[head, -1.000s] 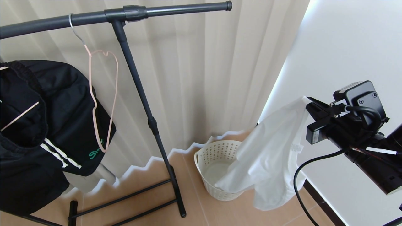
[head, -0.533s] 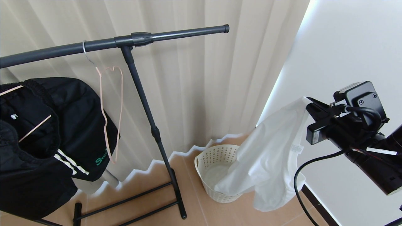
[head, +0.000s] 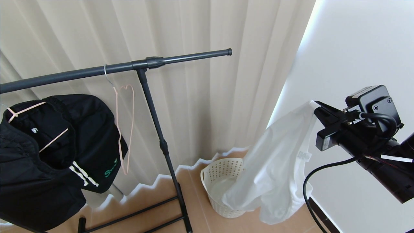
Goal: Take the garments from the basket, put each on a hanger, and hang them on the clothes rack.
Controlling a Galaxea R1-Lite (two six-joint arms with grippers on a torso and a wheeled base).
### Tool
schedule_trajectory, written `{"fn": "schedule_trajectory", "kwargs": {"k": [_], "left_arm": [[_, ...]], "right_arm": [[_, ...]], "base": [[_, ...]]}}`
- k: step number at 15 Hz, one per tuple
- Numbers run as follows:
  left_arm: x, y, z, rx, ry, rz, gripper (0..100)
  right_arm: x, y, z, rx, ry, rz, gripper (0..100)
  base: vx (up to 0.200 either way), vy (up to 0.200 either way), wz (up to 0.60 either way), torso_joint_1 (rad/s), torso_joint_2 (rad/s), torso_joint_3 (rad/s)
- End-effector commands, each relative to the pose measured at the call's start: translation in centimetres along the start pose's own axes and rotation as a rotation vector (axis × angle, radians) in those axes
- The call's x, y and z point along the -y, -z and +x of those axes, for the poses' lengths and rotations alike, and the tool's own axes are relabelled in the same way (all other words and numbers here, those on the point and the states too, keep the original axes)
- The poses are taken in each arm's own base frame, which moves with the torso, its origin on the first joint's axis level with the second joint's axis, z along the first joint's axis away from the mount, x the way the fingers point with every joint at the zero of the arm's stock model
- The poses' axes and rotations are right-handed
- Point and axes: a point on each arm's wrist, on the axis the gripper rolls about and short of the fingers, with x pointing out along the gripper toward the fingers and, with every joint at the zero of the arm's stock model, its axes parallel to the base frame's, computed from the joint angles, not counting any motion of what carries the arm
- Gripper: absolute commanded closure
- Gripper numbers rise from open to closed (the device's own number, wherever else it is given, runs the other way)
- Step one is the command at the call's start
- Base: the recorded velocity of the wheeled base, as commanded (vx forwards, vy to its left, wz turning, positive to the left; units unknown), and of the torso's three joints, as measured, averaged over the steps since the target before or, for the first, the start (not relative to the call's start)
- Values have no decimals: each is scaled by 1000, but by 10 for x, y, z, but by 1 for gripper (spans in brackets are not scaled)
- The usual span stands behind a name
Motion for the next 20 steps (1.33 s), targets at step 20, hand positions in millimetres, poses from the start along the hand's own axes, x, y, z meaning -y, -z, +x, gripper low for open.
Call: {"fn": "schedule_trajectory", "kwargs": {"k": [20], "left_arm": [[0, 0, 0, -1, -3, 0, 0]], "right_arm": [[0, 0, -2, -4, 3, -5, 100]], "base": [[0, 0, 0, 14, -23, 153]]}}
